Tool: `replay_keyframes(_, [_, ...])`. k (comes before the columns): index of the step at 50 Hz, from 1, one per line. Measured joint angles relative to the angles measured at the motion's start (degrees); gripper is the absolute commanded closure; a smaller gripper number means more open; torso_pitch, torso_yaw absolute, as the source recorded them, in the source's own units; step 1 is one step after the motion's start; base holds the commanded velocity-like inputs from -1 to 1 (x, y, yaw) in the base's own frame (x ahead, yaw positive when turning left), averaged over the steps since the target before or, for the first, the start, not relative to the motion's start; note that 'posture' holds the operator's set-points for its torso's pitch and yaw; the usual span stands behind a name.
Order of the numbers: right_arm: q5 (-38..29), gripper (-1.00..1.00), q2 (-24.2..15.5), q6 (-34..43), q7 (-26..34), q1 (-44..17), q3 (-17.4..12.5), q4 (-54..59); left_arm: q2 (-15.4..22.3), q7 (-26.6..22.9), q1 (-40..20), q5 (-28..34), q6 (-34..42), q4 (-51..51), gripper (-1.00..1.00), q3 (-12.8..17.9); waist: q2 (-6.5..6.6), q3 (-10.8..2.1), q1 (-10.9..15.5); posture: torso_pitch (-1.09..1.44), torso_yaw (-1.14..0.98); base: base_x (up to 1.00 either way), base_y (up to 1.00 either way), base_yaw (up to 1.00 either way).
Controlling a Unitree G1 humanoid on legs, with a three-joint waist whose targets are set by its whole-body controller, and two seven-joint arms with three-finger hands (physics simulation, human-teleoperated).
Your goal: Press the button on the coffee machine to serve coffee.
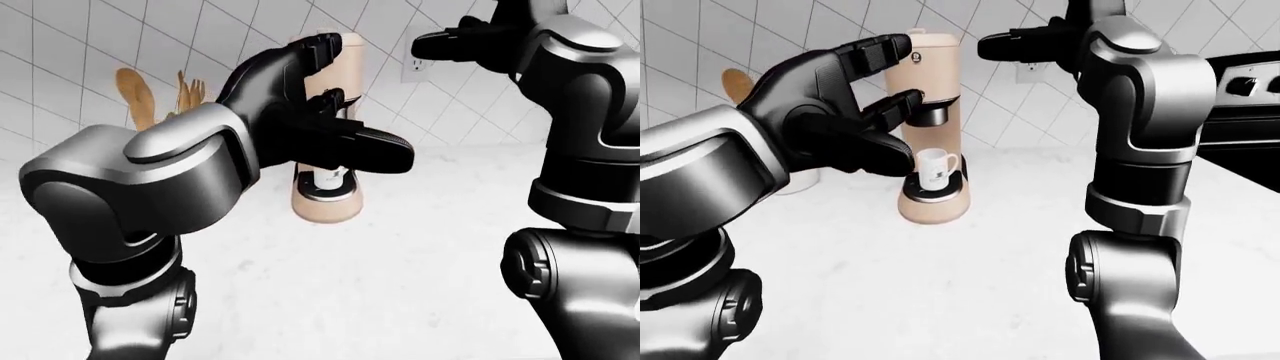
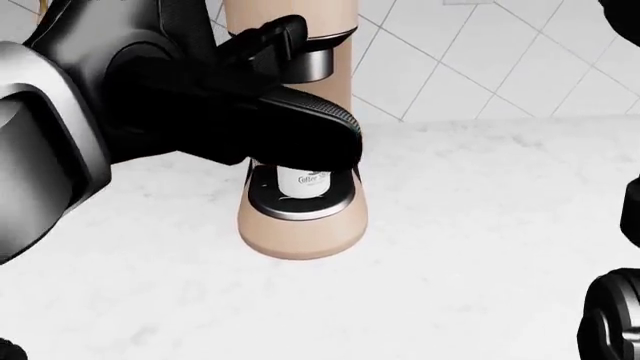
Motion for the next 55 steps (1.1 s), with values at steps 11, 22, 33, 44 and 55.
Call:
replay_keyframes(11, [0.48, -1.0, 0.06, -0.16, -0.53, -0.15, 0.1, -0.09, -1.79, -1.98, 0.29, 4.33, 0.8, -0.66, -1.0, -0.14, -0.1, -0.13, -0.05, -0.48, 0.0, 0.0, 0.0, 0.0])
replay_keyframes(22, [0.83, -1.0, 0.08, -0.12, -0.78, 0.21, 0.11, -0.06, -3.02, -5.45, 0.57, 9.07, 2.14, 0.57, -1.0, 0.44, -0.19, -0.11, -0.05, -0.48, 0.0, 0.0, 0.0, 0.0])
replay_keyframes(33, [0.96, -1.0, 0.17, -0.68, -0.85, 0.13, 0.29, 0.56, -3.71, -8.45, 1.58, 12.64, 3.12, 1.36, -1.0, 1.1, -0.19, -0.2, -0.09, -0.48, 0.0, 0.0, 0.0, 0.0])
replay_keyframes(44, [0.98, -1.0, 0.14, -0.81, -0.76, 0.41, 0.19, 0.3, -4.81, -11.31, 2.01, 16.05, 3.69, 2.21, -1.0, 1.3, -0.36, -0.21, -0.05, -0.48, 0.0, 0.0, 0.0, 0.0])
replay_keyframes(55, [1.44, -1.0, 0.33, -0.64, -1.21, 1.43, -0.03, -0.59, -5.61, -14.45, -0.19, 19.83, 4.13, 4.53, -1.0, 1.37, -0.45, -0.28, 0.0, -0.48, 0.0, 0.0, 0.0, 0.0])
